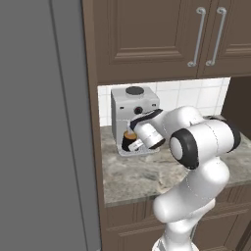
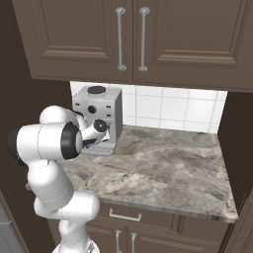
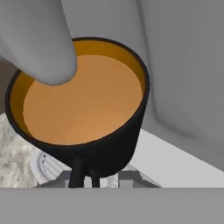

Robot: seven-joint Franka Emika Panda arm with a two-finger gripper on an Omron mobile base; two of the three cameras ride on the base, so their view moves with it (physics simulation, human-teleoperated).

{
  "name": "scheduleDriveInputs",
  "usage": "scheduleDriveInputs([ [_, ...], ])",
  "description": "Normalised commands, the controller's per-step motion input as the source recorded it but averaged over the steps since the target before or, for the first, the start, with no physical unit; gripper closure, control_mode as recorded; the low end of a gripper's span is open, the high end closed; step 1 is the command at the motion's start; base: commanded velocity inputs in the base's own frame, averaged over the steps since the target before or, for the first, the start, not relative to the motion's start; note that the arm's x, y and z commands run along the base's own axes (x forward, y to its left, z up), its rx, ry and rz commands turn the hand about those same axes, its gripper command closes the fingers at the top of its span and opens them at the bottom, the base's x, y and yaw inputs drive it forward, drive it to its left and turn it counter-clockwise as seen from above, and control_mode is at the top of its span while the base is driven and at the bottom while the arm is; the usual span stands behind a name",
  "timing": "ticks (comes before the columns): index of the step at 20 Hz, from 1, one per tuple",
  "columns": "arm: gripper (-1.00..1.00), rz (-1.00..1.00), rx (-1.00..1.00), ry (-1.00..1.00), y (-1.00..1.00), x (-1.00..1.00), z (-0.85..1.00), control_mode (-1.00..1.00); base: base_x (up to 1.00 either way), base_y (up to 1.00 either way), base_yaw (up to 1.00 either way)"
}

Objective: Pick up the brewed coffee from the coffee machine and place it next to the breakfast plate on the dining counter.

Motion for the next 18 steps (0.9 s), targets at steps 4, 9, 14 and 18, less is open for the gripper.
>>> scheduleDriveInputs([
  [4, 1.00, 0.00, 0.00, 0.00, 0.00, -0.06, 0.00, -1.00, 0.00, 0.00, 0.00],
  [9, 1.00, 0.00, -0.01, 0.02, 0.00, -0.17, 0.00, -1.00, 0.00, 0.00, 0.00],
  [14, 1.00, -0.01, -0.07, 0.04, 0.00, -0.24, -0.01, -1.00, 0.00, 0.00, 0.00],
  [18, 1.00, -0.05, -0.09, 0.01, -0.10, -0.17, -0.02, -1.00, 0.00, 0.00, 0.00],
])
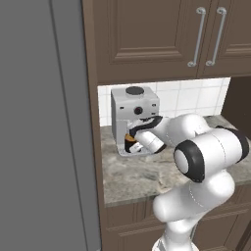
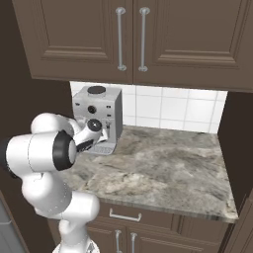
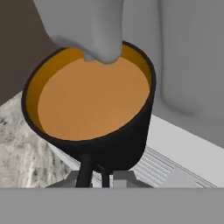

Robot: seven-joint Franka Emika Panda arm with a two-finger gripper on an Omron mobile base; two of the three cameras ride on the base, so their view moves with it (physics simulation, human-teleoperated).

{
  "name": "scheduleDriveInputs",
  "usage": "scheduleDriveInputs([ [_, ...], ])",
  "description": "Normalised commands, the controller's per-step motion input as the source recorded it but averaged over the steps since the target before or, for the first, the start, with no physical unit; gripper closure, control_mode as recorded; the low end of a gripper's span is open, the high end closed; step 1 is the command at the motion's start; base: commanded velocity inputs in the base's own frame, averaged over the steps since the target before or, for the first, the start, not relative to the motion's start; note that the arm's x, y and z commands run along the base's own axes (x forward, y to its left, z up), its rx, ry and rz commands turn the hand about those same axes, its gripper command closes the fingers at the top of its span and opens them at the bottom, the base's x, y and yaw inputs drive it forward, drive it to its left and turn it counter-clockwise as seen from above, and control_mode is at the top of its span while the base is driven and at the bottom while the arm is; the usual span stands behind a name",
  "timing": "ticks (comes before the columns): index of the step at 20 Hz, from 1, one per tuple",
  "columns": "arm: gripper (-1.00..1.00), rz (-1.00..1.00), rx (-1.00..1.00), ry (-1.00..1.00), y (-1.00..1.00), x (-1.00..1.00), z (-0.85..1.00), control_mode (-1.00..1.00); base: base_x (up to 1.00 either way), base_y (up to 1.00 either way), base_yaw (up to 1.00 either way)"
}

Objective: Pick up the brewed coffee from the coffee machine and place it next to the breakfast plate on the dining counter.

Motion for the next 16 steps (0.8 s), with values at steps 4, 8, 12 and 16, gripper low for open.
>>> scheduleDriveInputs([
  [4, 1.00, -0.07, -0.06, 0.00, -0.24, -0.21, 0.00, -1.00, 0.00, 0.00, 0.00],
  [8, 1.00, -0.06, -0.03, 0.00, -0.31, -0.38, 0.00, -1.00, 0.00, 0.00, 0.00],
  [12, 1.00, -0.01, 0.00, 0.00, -0.20, -0.44, 0.00, -1.00, 0.00, 0.00, 0.00],
  [16, 1.00, 0.00, 0.00, 0.00, -0.01, -0.50, 0.09, -1.00, 0.00, 0.00, 0.00],
])
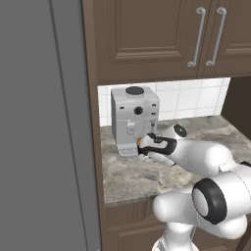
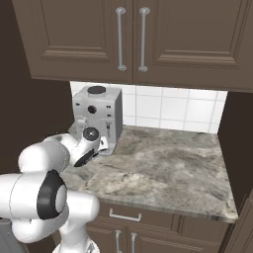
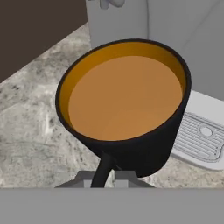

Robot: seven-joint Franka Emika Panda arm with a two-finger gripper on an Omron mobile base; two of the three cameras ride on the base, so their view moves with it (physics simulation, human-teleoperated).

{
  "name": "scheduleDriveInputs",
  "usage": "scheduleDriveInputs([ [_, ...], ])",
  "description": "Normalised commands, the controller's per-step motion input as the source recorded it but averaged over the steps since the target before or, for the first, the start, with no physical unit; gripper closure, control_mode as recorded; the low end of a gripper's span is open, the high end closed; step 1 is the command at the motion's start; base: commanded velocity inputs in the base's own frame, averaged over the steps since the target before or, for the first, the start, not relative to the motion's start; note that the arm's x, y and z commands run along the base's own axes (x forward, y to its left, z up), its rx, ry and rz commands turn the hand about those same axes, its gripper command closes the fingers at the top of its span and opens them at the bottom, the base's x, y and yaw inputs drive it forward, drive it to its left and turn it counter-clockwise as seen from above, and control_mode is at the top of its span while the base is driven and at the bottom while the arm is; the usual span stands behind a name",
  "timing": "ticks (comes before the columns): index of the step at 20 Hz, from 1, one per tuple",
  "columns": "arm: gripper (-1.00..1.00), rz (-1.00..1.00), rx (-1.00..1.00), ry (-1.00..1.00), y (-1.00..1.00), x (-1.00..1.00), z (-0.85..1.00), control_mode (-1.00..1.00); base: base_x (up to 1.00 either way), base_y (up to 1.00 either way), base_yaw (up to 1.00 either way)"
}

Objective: Pick up the brewed coffee from the coffee machine and place it next to the breakfast plate on the dining counter.

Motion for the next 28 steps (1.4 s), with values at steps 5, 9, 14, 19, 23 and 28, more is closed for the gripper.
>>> scheduleDriveInputs([
  [5, 1.00, 0.00, 0.00, 0.00, -0.11, -0.45, 0.41, -1.00, 0.00, 0.00, 0.00],
  [9, 1.00, 0.00, 0.00, 0.01, -0.28, -0.31, 0.64, -1.00, 0.00, 0.00, 0.00],
  [14, 1.00, 0.00, 0.00, 0.03, -0.22, -0.64, 0.47, -1.00, 0.00, 0.00, 0.00],
  [19, 1.00, 0.00, 0.00, 0.00, -0.09, -0.61, 0.48, -1.00, 0.00, 0.00, 0.00],
  [23, 1.00, 0.00, 0.00, 0.00, -0.09, -0.51, 0.45, -1.00, 0.00, 0.00, 0.00],
  [28, 1.00, 0.00, 0.00, 0.00, -0.25, -0.35, 0.44, -1.00, 0.00, 0.00, 0.00],
])
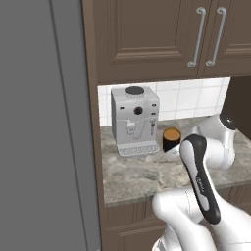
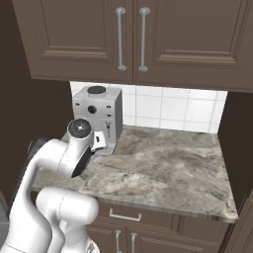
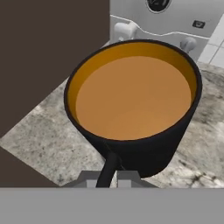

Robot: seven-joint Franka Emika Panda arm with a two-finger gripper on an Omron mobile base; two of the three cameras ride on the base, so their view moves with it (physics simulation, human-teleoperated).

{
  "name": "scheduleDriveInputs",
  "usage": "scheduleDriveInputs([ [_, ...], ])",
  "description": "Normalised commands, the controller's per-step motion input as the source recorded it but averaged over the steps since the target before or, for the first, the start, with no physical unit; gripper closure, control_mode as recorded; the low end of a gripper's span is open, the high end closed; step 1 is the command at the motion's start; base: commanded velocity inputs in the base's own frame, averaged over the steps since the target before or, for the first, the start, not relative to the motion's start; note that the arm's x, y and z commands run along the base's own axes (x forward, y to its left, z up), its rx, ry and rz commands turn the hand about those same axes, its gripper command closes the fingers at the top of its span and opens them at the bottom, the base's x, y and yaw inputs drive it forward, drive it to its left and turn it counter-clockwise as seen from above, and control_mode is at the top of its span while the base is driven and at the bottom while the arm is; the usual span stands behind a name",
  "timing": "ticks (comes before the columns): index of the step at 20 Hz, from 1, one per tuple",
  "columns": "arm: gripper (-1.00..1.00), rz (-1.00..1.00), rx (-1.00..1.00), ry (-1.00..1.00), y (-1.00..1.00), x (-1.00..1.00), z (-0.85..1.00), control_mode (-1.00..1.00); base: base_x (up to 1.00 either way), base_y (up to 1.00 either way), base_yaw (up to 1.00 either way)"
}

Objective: Pick up the brewed coffee from the coffee machine and place it next to the breakfast plate on the dining counter.

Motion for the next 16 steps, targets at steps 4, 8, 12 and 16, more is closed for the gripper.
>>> scheduleDriveInputs([
  [4, 1.00, 0.00, 0.01, 0.00, -0.15, -0.05, 0.39, -1.00, 0.00, 0.00, 0.00],
  [8, 1.00, 0.00, 0.00, 0.00, -0.01, -0.04, 0.28, -1.00, 0.00, 0.00, 0.00],
  [12, 1.00, 0.05, 0.00, 0.00, 0.00, -0.15, 0.02, -1.00, 0.00, 0.00, 0.00],
  [16, 1.00, 0.08, 0.00, 0.04, 0.00, -0.18, 0.00, -1.00, 0.00, 0.00, 0.00],
])
